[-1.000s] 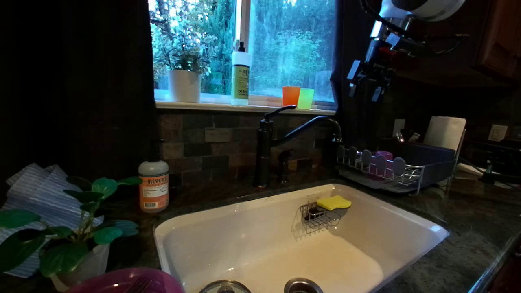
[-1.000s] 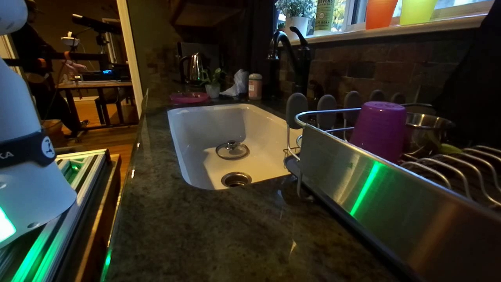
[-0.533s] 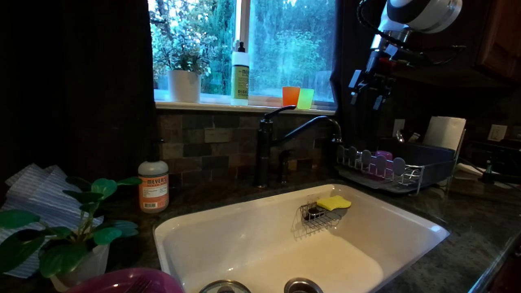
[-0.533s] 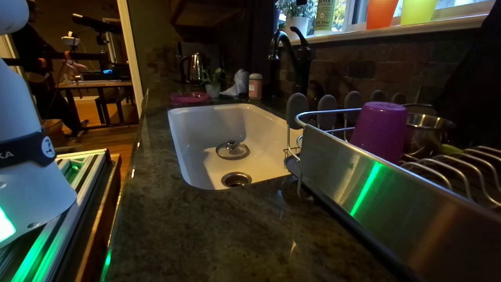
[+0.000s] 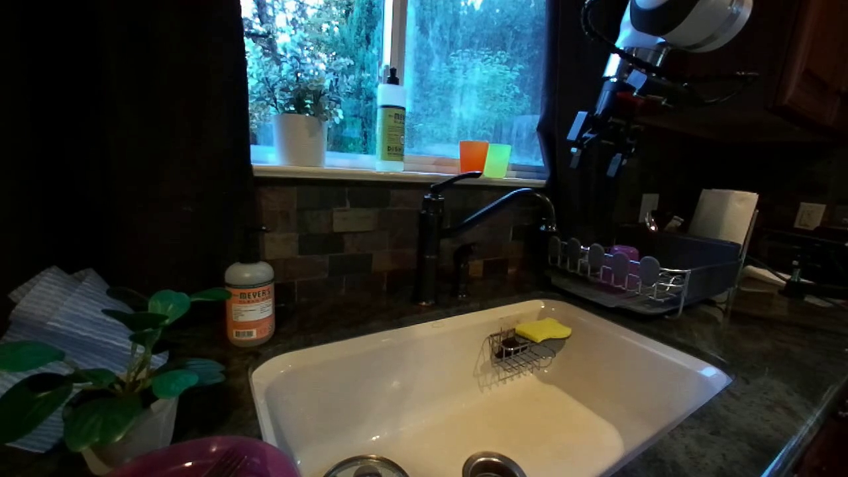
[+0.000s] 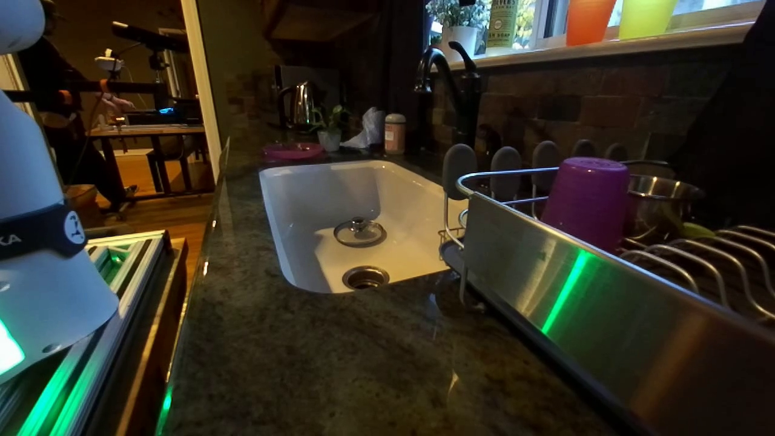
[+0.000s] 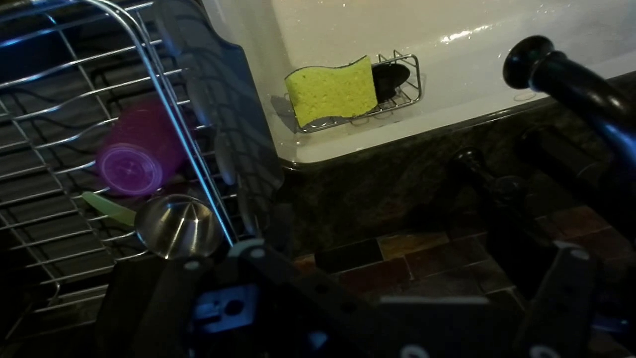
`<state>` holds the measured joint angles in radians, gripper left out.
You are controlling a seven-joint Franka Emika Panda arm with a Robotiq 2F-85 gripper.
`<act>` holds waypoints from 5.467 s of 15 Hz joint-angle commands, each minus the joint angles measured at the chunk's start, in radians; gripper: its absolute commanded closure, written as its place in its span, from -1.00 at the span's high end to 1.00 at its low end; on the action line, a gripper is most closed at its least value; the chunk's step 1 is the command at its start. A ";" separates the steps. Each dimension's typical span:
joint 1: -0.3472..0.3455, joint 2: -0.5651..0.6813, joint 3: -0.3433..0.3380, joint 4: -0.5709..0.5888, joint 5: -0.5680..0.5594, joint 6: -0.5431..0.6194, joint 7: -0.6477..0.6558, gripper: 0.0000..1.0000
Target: Put the yellow knife in the utensil holder
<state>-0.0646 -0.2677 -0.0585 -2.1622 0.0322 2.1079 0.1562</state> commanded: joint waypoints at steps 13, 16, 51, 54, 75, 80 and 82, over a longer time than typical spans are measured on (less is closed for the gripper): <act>-0.091 0.040 -0.178 0.021 -0.008 -0.117 -0.442 1.00; -0.095 0.044 -0.183 0.028 -0.008 -0.117 -0.455 1.00; -0.249 0.389 -0.280 0.268 0.022 -0.256 -1.023 1.00; -0.262 0.368 -0.264 0.238 0.001 -0.221 -1.001 1.00; -0.250 0.416 -0.224 0.075 -0.243 0.408 -1.301 1.00; -0.240 0.409 -0.203 -0.030 -0.227 0.573 -1.206 1.00; -0.251 0.404 -0.185 -0.057 -0.172 0.599 -1.207 1.00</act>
<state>-0.3064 0.1632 -0.2611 -2.1531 -0.1807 2.6577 -1.0745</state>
